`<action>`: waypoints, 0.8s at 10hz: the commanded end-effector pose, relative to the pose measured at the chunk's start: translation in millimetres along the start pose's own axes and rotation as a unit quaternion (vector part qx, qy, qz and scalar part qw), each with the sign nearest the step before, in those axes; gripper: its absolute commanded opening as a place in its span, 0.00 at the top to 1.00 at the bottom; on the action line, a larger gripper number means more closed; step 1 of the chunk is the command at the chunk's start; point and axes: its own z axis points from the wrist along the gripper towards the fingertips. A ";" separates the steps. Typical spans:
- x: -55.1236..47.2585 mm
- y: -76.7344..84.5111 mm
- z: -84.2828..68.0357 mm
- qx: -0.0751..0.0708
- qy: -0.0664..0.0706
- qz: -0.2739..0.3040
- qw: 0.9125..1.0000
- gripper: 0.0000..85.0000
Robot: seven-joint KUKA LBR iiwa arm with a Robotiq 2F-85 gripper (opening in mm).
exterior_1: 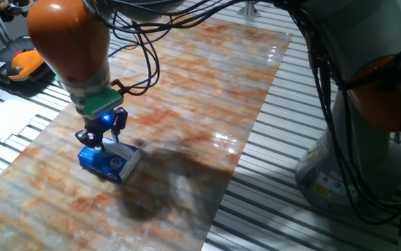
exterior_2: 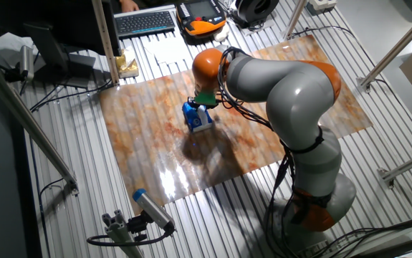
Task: Pull out a napkin
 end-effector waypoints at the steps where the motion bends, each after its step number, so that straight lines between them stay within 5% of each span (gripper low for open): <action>1: 0.0 0.1 0.0 0.000 0.001 -0.001 1.000 0.60; 8: 1.0 0.5 0.8 0.001 0.002 -0.001 1.000 0.60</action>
